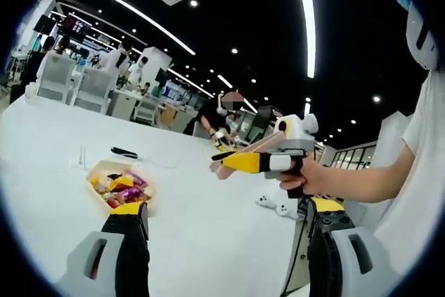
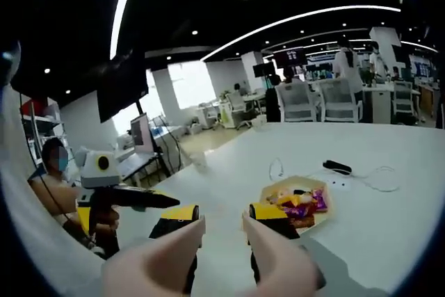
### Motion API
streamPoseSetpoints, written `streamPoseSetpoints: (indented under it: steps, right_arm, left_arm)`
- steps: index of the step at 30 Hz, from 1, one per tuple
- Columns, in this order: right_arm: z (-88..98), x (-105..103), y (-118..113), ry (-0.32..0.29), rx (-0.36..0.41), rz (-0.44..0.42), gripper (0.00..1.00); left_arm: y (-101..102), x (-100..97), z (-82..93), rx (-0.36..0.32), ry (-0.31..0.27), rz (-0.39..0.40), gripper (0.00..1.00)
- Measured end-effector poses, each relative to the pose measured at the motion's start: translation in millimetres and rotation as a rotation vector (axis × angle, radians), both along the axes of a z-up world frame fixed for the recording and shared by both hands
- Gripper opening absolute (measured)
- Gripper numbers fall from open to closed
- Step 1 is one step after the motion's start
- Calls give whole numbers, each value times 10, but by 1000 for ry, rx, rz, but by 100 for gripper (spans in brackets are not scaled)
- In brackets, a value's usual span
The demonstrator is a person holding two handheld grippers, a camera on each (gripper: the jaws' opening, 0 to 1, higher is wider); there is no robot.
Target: Place the target food into the container with the food tongs after gripping and lifting it, then release it inside without dropping or visibly crushing the food.
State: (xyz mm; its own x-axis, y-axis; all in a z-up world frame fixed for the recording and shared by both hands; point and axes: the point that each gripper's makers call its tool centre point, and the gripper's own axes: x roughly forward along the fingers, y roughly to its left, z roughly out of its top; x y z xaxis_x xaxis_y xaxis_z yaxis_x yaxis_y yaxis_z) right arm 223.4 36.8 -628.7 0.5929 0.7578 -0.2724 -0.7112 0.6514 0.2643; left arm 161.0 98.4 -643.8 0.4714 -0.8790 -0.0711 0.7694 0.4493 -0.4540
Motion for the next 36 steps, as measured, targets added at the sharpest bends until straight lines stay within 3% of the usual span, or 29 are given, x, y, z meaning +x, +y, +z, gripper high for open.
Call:
streamPoseSetpoints:
  steps: [5, 11, 15, 19, 24, 30, 36]
  right_arm:
    - [87, -163, 82, -3, 60, 41, 29]
    - [145, -335, 221, 0, 111, 127, 28]
    - [182, -490, 364, -17, 112, 197, 28]
    - [156, -497, 411, -3, 131, 217, 28]
    - [230, -519, 491, 21, 198, 240, 28]
    - [378, -570, 633, 30, 263, 300, 28]
    - [440, -697, 741, 40, 296, 360, 28]
  left_arm:
    - [-74, -98, 58, -10, -9, -57, 86]
    - [-61, -90, 123, -30, -16, -70, 86]
    - [2, -96, 207, -74, -3, -91, 75]
    - [71, -77, 239, -73, -15, -93, 73]
    - [185, -75, 286, -95, 1, -98, 62]
    - [199, -97, 411, -137, -9, -114, 63]
    - [140, -206, 501, -172, -3, -182, 63]
